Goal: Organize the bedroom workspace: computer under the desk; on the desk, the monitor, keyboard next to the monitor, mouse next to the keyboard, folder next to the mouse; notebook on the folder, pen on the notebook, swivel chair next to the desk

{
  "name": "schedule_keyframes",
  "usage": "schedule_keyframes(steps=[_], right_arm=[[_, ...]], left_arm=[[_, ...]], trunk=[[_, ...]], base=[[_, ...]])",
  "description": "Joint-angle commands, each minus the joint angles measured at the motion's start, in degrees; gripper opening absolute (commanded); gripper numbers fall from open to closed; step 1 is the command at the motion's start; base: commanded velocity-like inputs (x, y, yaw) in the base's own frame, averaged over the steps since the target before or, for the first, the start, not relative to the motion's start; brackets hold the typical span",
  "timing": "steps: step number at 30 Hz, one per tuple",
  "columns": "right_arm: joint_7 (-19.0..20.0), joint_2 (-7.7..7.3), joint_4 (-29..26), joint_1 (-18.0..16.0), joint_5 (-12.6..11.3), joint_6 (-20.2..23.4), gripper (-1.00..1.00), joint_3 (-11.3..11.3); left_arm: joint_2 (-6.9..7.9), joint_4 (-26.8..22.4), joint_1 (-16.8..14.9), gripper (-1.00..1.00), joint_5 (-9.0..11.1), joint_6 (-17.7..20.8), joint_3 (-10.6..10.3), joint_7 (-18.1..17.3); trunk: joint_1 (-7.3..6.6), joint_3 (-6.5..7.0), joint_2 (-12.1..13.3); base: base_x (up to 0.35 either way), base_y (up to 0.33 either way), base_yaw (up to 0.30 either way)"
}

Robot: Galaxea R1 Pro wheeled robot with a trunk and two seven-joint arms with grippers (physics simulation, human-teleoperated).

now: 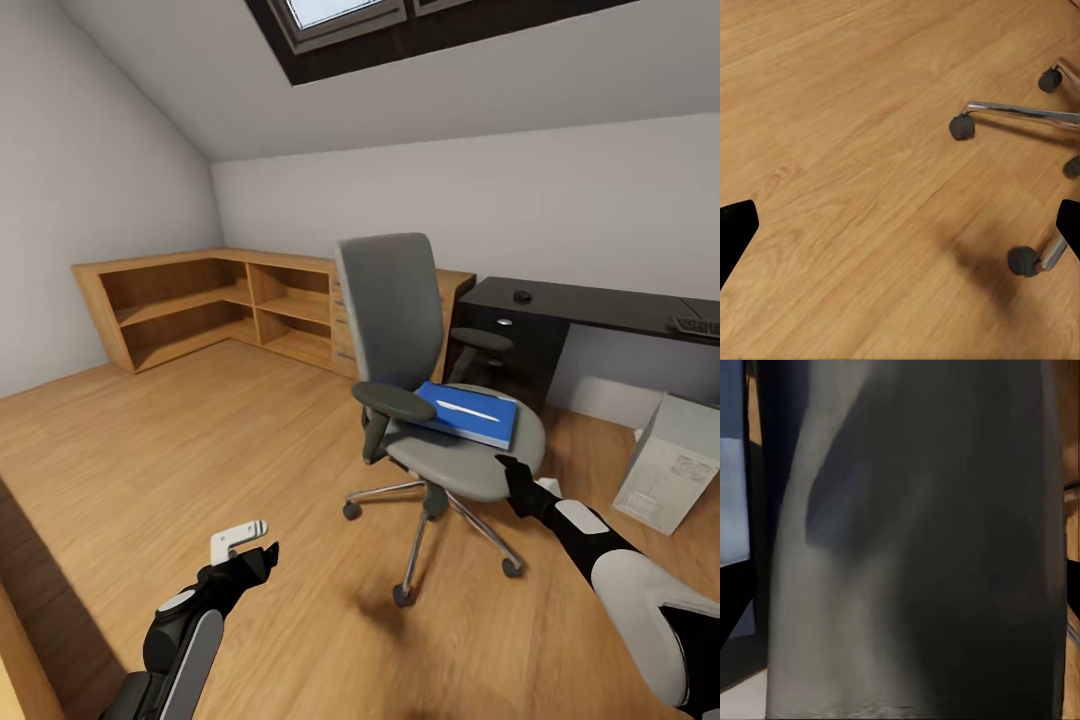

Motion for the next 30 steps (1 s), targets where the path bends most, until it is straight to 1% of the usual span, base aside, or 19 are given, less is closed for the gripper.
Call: schedule_keyframes(steps=[1, 21, 30], right_arm=[[0.2, 0.01, -0.02, -0.06, -0.4, 0.29, 1.0, -0.37], [0.35, 0.01, -0.02, -0.05, -0.39, 0.09, 1.0, -0.37], [0.43, 0.02, -0.02, -0.05, -0.4, 0.01, 1.0, -0.37]], left_arm=[[0.0, -0.06, -0.03, 1.0, 0.59, 0.14, -0.03, 0.54], [0.0, 0.27, -0.02, 1.0, 0.67, 0.15, -0.1, 0.54], [0.0, 0.37, -0.05, 1.0, 0.67, 0.17, -0.1, 0.54]], trunk=[[-0.01, -0.05, -0.03], [-0.01, -0.05, -0.03], [-0.01, -0.05, -0.03]], base=[[0.103, 0.0, 0.0], [0.248, 0.0, 0.0], [0.292, 0.0, 0.0]])
